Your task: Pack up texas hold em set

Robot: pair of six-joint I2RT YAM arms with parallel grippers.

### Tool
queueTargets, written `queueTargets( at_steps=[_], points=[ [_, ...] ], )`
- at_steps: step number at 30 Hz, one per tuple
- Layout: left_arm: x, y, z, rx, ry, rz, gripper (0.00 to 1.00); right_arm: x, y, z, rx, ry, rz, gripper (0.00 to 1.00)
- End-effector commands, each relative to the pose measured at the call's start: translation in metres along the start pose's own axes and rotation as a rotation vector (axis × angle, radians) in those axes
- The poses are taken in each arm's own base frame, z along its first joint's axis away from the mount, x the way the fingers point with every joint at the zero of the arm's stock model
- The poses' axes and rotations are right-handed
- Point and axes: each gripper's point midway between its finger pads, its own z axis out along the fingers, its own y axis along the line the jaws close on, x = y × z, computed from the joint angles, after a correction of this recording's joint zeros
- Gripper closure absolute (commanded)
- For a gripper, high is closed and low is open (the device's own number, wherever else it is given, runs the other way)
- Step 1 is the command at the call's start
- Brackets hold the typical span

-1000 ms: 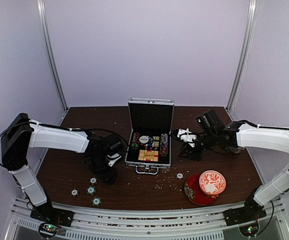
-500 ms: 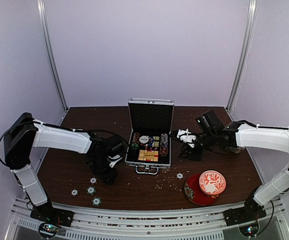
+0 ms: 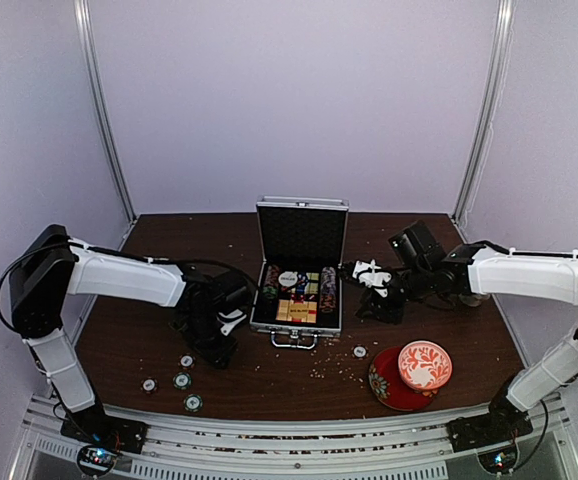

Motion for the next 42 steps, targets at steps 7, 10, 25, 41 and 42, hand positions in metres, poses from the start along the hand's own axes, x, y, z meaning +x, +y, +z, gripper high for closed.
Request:
queueTargets(
  at_steps=[7,10,25,41,42],
  points=[
    [-0.006,-0.007,0.009,0.010,0.002,0.038,0.64,0.003,-0.003,0.002,0.006,0.013,0.000,0.64],
    [-0.006,-0.009,-0.005,0.016,-0.016,0.033,0.66,0.003,-0.002,0.002,0.004,0.014,0.001,0.64],
    [0.100,-0.021,-0.038,0.139,0.105,-0.121,0.65,0.002,0.001,0.004,-0.026,0.015,0.003,0.64],
    [0.112,-0.023,-0.015,0.115,0.132,-0.127,0.65,0.000,0.003,0.003,-0.035,0.007,0.007,0.64],
    [0.110,-0.022,-0.013,0.110,0.124,-0.123,0.64,0.000,0.003,0.004,-0.036,0.009,0.007,0.64]
  ],
)
